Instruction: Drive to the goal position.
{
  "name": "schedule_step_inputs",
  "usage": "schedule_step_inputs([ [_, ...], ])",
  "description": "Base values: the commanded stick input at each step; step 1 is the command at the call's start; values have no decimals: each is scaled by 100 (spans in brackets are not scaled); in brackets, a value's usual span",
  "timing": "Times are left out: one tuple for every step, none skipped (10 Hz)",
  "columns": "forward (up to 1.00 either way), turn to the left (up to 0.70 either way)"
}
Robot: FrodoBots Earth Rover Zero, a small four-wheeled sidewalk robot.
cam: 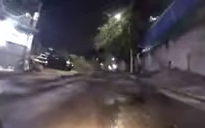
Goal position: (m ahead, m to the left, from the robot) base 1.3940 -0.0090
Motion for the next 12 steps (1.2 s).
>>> schedule_step_inputs([
  [70,-28],
  [70,-33],
  [70,-35],
  [70,-35],
  [70,-35],
  [70,-35],
  [70,-35],
  [70,-35],
  [70,-35],
  [70,-35],
  [70,-35],
  [70,-22],
])
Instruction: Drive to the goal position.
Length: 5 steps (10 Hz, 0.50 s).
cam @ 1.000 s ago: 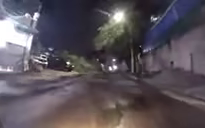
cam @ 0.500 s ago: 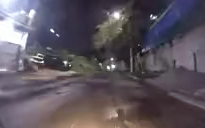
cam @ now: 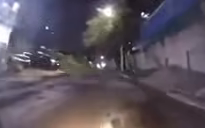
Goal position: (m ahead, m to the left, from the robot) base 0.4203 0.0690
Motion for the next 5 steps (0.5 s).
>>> schedule_step_inputs([
  [70,0],
  [70,0],
  [70,0],
  [70,-9],
  [70,-18],
])
